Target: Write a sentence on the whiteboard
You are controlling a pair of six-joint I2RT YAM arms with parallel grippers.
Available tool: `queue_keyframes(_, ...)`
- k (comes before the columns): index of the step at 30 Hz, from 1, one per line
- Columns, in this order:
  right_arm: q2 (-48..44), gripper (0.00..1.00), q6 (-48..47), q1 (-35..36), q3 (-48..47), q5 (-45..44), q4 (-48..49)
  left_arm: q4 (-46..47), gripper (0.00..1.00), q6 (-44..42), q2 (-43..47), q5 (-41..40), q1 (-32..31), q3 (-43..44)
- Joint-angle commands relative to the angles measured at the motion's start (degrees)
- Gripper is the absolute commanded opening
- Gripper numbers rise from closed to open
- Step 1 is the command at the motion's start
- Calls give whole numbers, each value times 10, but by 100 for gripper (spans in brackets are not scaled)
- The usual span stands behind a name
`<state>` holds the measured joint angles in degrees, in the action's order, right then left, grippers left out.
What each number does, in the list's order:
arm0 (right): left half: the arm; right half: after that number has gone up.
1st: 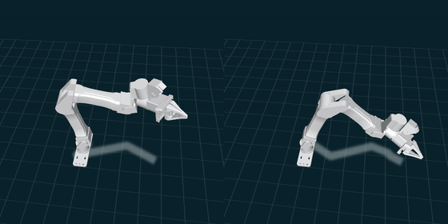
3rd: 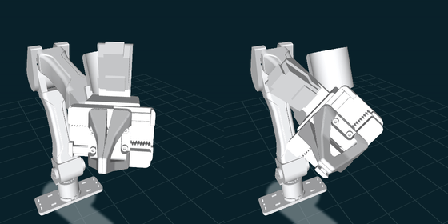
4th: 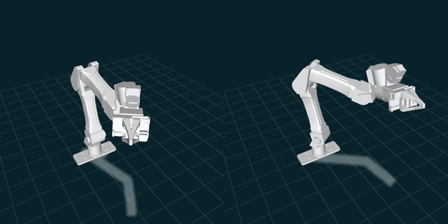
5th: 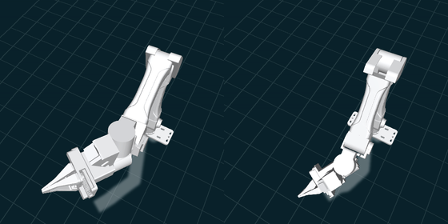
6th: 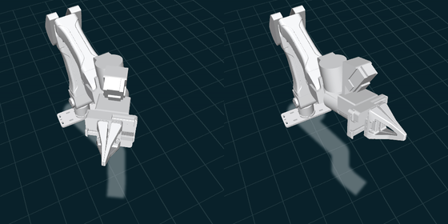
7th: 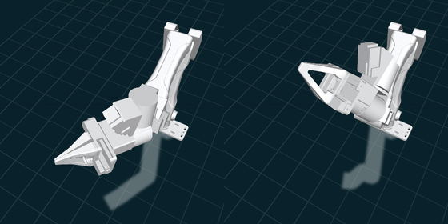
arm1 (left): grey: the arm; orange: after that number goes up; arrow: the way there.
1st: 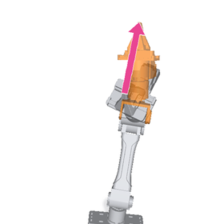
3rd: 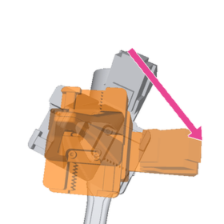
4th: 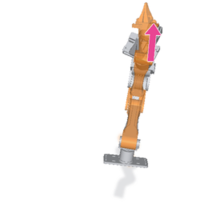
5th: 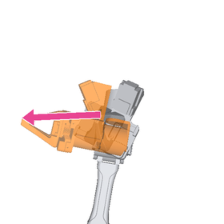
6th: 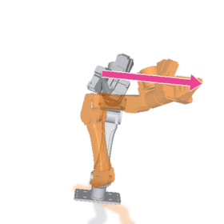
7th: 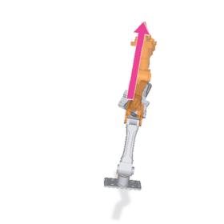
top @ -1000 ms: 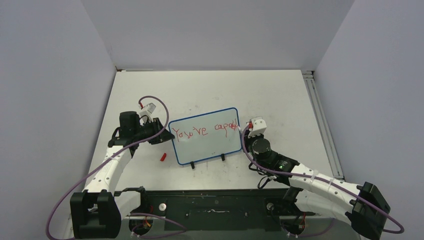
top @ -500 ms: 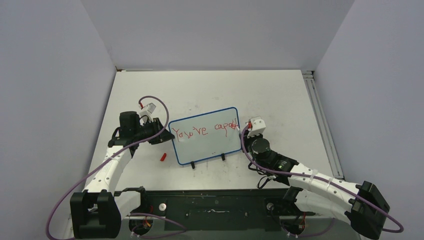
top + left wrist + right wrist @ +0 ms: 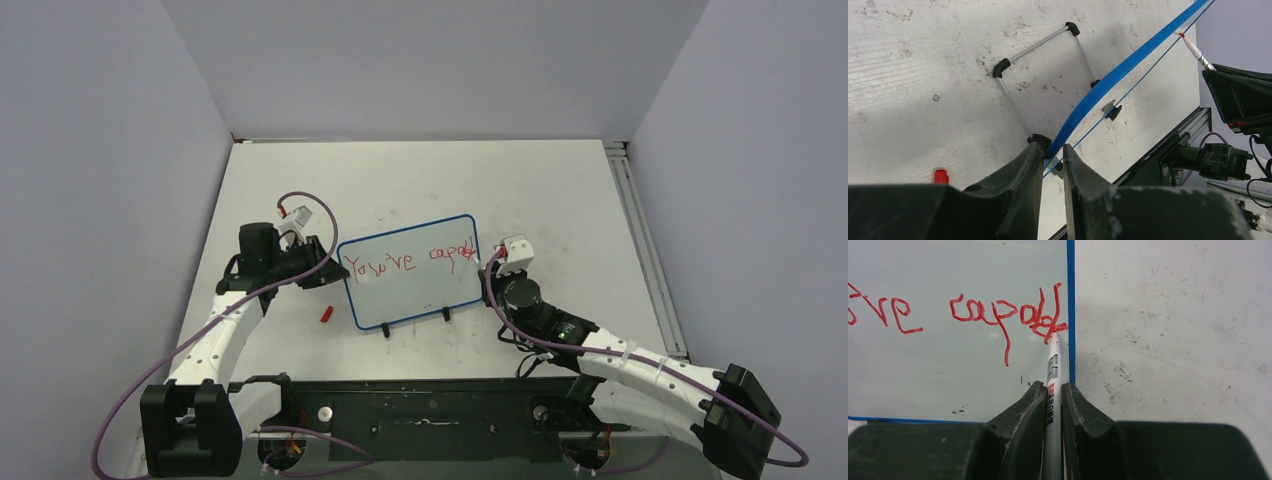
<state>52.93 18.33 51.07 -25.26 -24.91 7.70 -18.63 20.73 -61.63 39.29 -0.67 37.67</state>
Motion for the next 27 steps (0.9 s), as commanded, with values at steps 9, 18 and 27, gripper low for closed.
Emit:
queue_keyframes(9, -8, 5, 18, 7, 8, -9, -12, 7, 19, -6, 7, 5, -3, 24)
queue_keyframes(18, -14, 5, 16, 10, 5, -30, -24, 7, 19, -5, 7, 5, -2, 24)
queue_keyframes(27, -45, 5, 16, 14, 4, -33, -33, 8, 19, -5, 8, 5, -2, 24)
